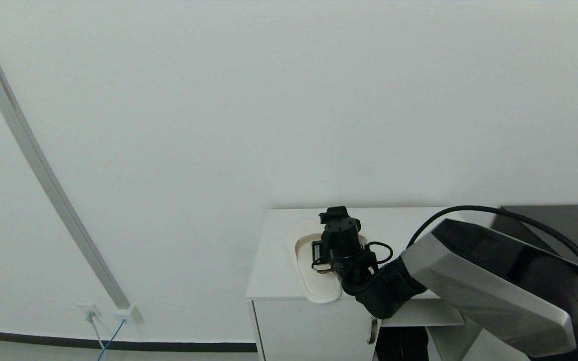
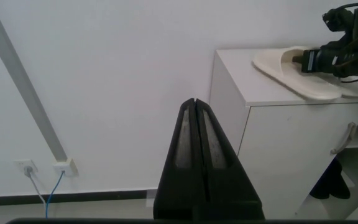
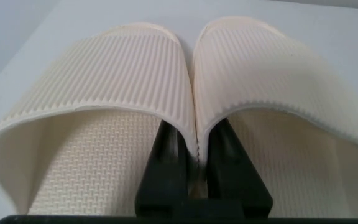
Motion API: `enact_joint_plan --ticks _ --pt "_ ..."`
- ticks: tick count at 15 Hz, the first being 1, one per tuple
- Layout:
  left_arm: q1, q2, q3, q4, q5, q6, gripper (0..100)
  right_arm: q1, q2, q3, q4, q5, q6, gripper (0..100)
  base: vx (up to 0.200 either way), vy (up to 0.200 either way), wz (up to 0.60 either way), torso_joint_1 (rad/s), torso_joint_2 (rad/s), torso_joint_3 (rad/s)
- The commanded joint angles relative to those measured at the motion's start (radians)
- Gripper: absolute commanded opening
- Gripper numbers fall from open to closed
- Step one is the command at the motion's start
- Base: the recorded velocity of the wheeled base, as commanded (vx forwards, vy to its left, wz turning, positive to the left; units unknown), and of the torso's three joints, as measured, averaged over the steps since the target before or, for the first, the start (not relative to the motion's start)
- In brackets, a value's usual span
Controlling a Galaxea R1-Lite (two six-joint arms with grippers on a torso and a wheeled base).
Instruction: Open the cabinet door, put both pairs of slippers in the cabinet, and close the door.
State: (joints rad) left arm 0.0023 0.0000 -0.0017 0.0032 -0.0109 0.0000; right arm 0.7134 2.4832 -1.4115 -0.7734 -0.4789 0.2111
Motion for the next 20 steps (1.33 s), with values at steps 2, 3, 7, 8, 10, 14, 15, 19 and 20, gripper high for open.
enact_joint_plan --ticks 2,3,7,8,10,14,15,19,20 --pt "0.001 0.0 0.0 0.0 -0.001 0.002 0 0.0 -0.133 0.098 -0.007 0.01 0.001 0 0.0 0.0 0.0 0.0 0.0 0.0" --pt "0.001 0.0 0.0 0.0 -0.001 0.0 0 0.0 -0.175 0.137 -0.014 0.013 0.001 0 0.0 0.0 0.0 0.0 0.0 0.0" --pt "0.001 0.0 0.0 0.0 -0.001 0.002 0 0.008 -0.376 0.322 -0.01 0.079 0.001 0 0.0 0.0 0.0 0.0 0.0 0.0" --pt "0.001 0.0 0.0 0.001 -0.001 0.002 0 0.02 -0.452 0.41 -0.014 0.123 0.001 0 0.0 0.0 0.0 0.0 0.0 0.0" --pt "0.001 0.0 0.0 0.0 -0.003 0.003 0 0.032 -0.553 0.519 -0.014 0.2 0.001 0 0.0 0.0 0.0 0.0 0.0 0.0" --pt "0.001 0.0 0.0 0.0 -0.003 0.005 0 0.035 -0.787 0.724 -0.004 0.425 0.004 0 0.0 0.0 0.0 0.0 0.0 0.0" --pt "0.001 0.0 0.0 0.0 -0.003 0.005 0 0.031 -0.796 0.753 -0.015 0.424 -0.007 0 0.0 0.0 0.0 0.0 0.0 0.0" --pt "0.001 0.0 0.0 0.0 -0.003 0.005 0 -0.02 -0.794 0.865 -0.178 0.445 -0.259 0 0.0 0.0 0.0 0.0 0.0 0.0" --pt "0.001 0.0 0.0 0.0 -0.003 0.005 0 -0.02 -0.79 0.89 -0.227 0.461 -0.274 0 0.0 0.0 0.0 0.0 0.0 0.0"
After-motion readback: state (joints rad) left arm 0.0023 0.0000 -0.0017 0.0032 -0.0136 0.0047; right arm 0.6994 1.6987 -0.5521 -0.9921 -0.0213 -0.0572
